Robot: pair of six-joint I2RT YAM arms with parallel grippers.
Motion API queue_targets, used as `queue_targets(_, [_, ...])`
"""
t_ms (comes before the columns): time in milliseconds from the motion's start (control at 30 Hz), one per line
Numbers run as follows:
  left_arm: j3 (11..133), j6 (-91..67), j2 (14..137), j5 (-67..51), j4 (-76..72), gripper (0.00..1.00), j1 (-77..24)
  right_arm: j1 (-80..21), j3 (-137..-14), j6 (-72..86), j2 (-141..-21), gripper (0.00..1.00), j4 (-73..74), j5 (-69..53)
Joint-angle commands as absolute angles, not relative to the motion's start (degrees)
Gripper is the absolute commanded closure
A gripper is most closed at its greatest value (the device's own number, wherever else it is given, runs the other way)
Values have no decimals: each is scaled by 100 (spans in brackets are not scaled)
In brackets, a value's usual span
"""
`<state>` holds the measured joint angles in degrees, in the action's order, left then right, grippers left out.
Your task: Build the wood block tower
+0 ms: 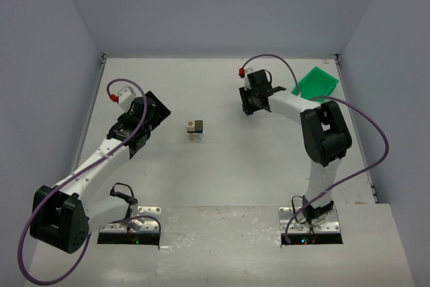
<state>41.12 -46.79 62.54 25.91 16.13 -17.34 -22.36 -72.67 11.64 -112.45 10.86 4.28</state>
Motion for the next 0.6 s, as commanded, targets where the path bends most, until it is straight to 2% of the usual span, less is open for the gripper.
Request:
queue_targets(0, [4070,-4605,6109,2558,1327,0,-1749,-2650,-7285,-534,-10336,81,466,-543])
queue_targets(200, [4032,-4557,6069,2520,1301,0,-1749,-3532,-7757,-2345,-10097,81,1089,-1655])
queue_targets(300, [4026,-4544,6034,2567,1310,0,-1749,-3666,-8019,-2686,-10179,75,1482,-2413])
queue_targets(367, [4017,-4544,5950,2585,1318,0,-1749,-3728,-8502,-2857,-10328,78,1908,-2855])
queue_targets(567, [4066,-4673,5868,2798,1468,0,-1746,-4148,-9149,-3020,-10640,76,2536,-2631])
